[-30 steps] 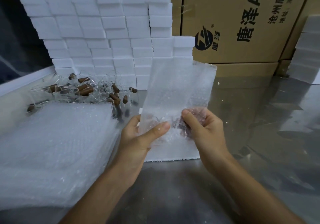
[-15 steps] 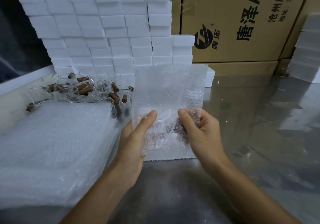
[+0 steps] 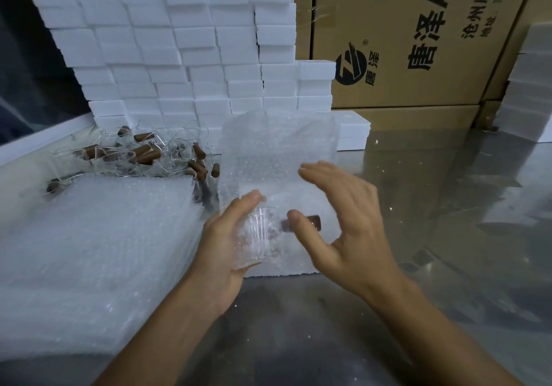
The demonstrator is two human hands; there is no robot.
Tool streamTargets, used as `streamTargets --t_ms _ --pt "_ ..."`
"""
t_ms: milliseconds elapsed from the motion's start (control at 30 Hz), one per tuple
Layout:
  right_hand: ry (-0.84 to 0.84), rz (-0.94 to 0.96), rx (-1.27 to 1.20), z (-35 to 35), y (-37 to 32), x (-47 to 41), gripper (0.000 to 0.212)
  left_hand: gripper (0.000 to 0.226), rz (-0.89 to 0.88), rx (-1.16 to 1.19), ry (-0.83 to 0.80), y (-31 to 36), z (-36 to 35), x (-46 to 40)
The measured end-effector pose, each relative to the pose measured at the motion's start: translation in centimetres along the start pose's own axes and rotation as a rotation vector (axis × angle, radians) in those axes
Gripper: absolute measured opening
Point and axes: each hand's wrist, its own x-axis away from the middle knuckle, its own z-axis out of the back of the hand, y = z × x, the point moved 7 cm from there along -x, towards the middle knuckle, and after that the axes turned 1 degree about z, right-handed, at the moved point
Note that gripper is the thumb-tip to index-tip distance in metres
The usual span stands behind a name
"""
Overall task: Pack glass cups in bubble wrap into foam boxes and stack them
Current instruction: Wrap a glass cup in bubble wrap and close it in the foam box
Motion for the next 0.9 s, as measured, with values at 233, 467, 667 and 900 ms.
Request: streamTargets --t_ms 233,467,667,900 --pt "-0.195 -0.223 -0.226 -1.6 1.3 1.0 0.053 0.038 0.027 0.108 -0.167 0.0 -1.0 0.3" --pt "-0.194 -0.406 -0.391 -2.3 2.2 1.7 0.047 0.035 -0.011 0.149 -0.274 0.1 -1.4 0.4" --pt "-0.185 -0.552 -0.622 -3.4 2.0 1.8 0.032 0.05 -0.03 0.155 -0.23 0.2 -1.1 0.3" --pt "-0.034 -0.662 -0.68 -3.1 2.6 1.9 0.05 0.058 -0.064 0.136 -0.246 -0.1 -1.4 0.4"
